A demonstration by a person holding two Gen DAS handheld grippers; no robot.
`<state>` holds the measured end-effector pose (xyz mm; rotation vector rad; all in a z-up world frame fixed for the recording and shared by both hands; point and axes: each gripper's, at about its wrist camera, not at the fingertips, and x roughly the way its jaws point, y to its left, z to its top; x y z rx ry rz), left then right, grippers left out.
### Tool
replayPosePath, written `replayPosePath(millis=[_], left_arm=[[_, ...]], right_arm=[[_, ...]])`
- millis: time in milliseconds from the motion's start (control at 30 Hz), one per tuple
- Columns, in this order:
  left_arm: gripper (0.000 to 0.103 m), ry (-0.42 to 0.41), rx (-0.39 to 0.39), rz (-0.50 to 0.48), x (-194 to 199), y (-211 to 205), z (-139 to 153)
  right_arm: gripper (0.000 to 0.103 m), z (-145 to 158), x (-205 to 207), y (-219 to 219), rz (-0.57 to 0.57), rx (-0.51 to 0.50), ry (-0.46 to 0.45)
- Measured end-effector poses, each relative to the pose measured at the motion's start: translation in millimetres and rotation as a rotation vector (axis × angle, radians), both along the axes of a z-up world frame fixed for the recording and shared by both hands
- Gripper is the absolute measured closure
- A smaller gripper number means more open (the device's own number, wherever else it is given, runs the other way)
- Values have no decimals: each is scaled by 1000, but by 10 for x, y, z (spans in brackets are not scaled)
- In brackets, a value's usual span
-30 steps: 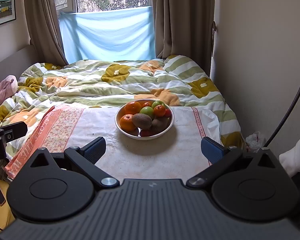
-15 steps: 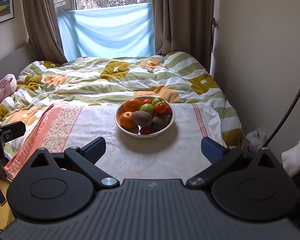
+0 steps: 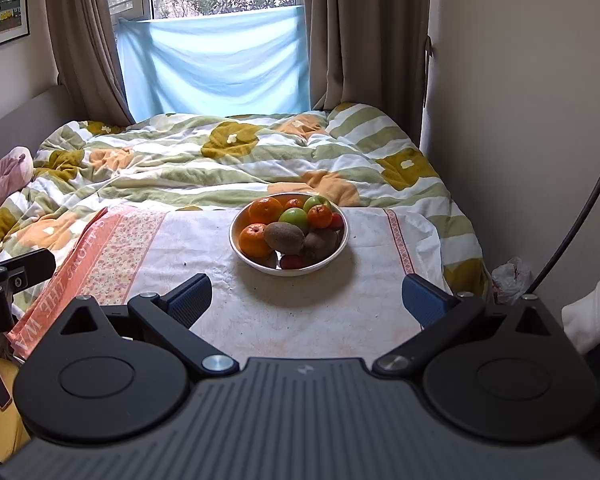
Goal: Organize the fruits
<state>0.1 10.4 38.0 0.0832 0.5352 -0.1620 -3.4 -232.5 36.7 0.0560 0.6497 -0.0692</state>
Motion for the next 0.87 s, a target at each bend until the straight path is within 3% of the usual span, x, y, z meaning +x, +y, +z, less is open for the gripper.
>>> replayPosePath(millis=[533,867], left_arm=[[0,-26,-3,-3,-33,0,16],[0,17,-37,-10,94,42,-64]], right_arm=[[0,-6,8,44,5,-1,6],[0,-40,84,54,3,5,29]])
